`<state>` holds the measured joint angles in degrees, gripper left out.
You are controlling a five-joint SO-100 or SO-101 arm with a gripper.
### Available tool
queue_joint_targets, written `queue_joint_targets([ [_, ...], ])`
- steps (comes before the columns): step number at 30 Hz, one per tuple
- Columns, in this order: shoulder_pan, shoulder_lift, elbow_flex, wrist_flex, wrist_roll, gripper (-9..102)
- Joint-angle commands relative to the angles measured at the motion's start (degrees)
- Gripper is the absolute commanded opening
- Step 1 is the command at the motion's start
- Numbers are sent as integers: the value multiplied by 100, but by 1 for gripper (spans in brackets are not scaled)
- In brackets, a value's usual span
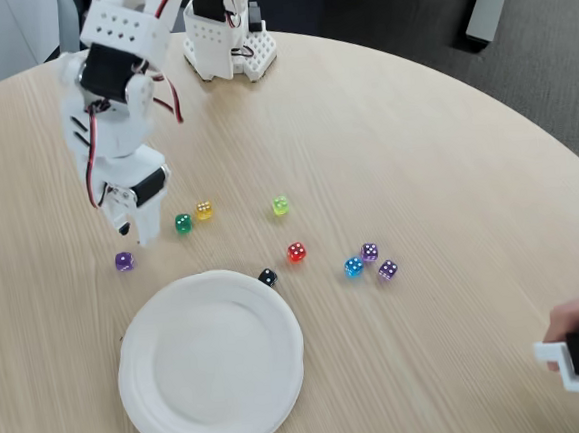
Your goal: Pick a purple dice and put it in the plate.
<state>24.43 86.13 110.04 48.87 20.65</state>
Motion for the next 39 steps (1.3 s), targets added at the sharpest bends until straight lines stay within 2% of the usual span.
queue_joint_targets([
  [1,26,35,-105,-62,0,14],
  [16,62,35,-105,26,765,18],
  [29,1187,35,-105,-44,404,19],
  [39,782,44,-35,44,1178,20],
])
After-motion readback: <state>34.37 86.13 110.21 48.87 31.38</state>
